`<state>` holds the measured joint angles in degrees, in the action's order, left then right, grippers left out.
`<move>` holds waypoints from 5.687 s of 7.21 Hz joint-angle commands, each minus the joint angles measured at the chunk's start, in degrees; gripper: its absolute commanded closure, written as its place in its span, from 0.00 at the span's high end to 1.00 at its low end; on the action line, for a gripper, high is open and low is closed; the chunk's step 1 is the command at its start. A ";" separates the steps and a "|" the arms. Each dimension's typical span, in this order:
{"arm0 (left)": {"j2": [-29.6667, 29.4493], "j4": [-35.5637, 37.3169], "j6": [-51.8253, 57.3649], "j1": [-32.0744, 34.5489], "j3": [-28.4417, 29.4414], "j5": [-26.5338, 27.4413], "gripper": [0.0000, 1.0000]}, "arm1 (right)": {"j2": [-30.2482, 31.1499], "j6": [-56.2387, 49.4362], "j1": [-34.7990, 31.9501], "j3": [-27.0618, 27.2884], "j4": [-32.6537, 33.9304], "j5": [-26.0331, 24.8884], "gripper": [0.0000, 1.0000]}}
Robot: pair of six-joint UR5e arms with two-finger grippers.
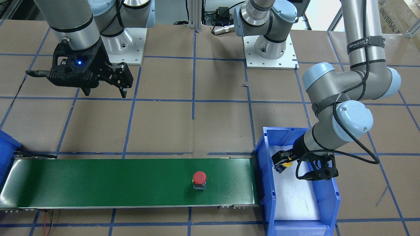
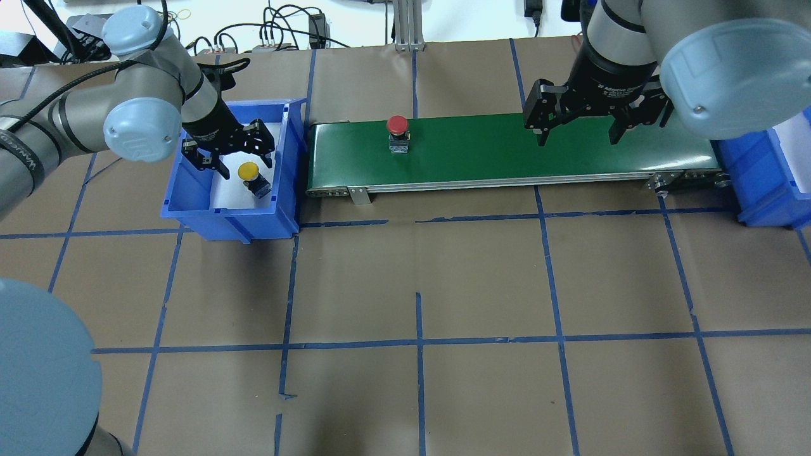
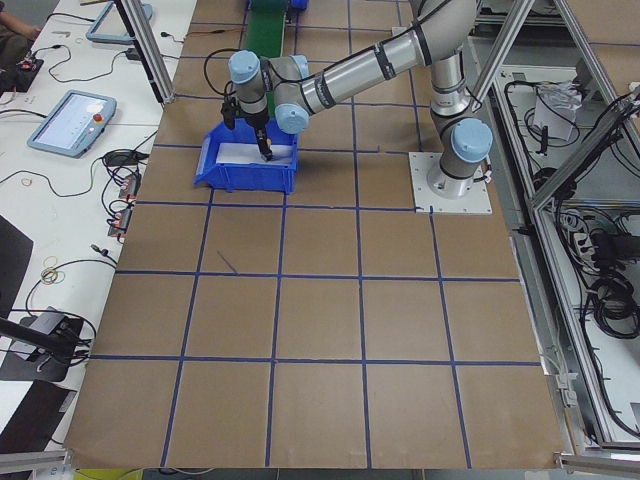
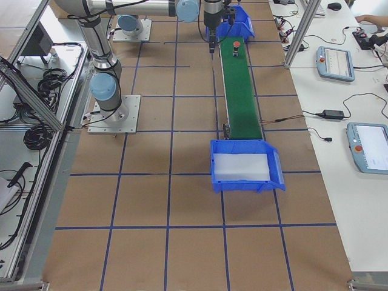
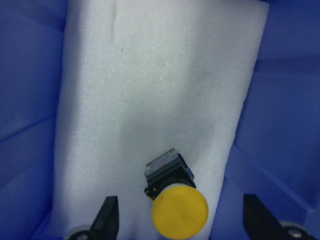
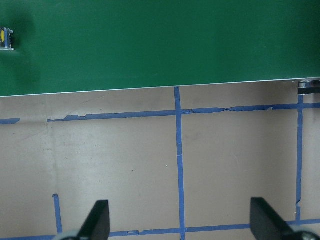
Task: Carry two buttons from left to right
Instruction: 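Lower the left gripper, grasp the yellow push-button and lift it, then place the yellow button on the conveyor behind the red button, then raise the left gripper beside the bin while the right gripper nears the conveyor end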
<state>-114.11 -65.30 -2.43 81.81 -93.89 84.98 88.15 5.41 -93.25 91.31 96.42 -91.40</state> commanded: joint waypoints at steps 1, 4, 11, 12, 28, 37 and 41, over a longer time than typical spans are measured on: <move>-0.33 0.43 0.32 0.10 -0.59 0.28 0.88 | 0.00 0.04 0.00 0.01 0.00 0.00 1.00; -0.33 0.87 0.32 0.10 -0.86 0.28 0.87 | 0.09 0.04 -0.09 0.36 0.08 0.00 1.00; -0.07 1.14 1.73 0.10 0.20 -0.25 0.18 | 0.26 -0.05 -0.09 1.06 0.08 0.00 1.00; 0.28 1.14 1.73 0.10 0.63 0.01 0.06 | 0.44 -0.05 -0.09 1.15 0.08 -0.09 1.00; -6.99 -0.55 -14.45 12.58 16.46 -6.05 0.03 | 0.26 -5.15 2.37 0.80 1.14 1.14 1.00; -1.85 -4.80 -10.27 12.32 16.89 -4.66 1.00 | 0.27 -5.15 2.20 0.80 0.87 1.05 1.00; 11.24 -23.49 -0.85 10.22 14.36 3.35 1.00 | -0.52 -5.32 6.04 -1.65 1.23 1.49 1.00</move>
<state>-106.83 -81.78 -5.87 92.86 -78.62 87.54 88.02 0.17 -89.26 91.04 97.58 -90.12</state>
